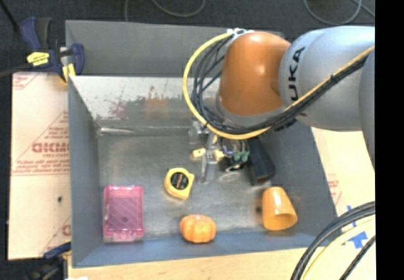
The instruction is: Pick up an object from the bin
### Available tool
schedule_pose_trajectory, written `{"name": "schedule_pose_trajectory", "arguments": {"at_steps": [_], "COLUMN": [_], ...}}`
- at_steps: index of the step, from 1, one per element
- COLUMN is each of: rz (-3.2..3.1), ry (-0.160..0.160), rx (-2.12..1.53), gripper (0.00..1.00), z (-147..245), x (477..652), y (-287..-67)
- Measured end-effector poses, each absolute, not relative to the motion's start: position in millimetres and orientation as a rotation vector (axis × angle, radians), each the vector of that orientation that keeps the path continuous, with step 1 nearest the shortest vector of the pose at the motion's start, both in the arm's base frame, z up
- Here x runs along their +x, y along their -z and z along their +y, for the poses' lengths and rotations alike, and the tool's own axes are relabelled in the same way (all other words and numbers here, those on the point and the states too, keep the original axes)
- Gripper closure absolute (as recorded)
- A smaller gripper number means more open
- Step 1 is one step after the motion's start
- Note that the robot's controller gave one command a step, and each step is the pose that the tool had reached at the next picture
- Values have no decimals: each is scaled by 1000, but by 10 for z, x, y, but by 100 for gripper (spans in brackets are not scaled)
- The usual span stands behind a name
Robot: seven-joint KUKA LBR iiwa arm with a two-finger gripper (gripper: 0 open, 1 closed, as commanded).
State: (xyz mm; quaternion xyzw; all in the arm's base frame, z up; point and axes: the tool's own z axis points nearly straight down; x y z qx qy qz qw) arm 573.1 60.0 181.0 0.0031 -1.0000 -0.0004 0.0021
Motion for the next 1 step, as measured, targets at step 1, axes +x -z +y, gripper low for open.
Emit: {"name": "schedule_pose_trajectory", "arguments": {"at_steps": [1], "rz": [-3143], "ry": [2], "rx": [8], "gripper": [0], "z": [596], "x": [5737], "y": [-1852]}}
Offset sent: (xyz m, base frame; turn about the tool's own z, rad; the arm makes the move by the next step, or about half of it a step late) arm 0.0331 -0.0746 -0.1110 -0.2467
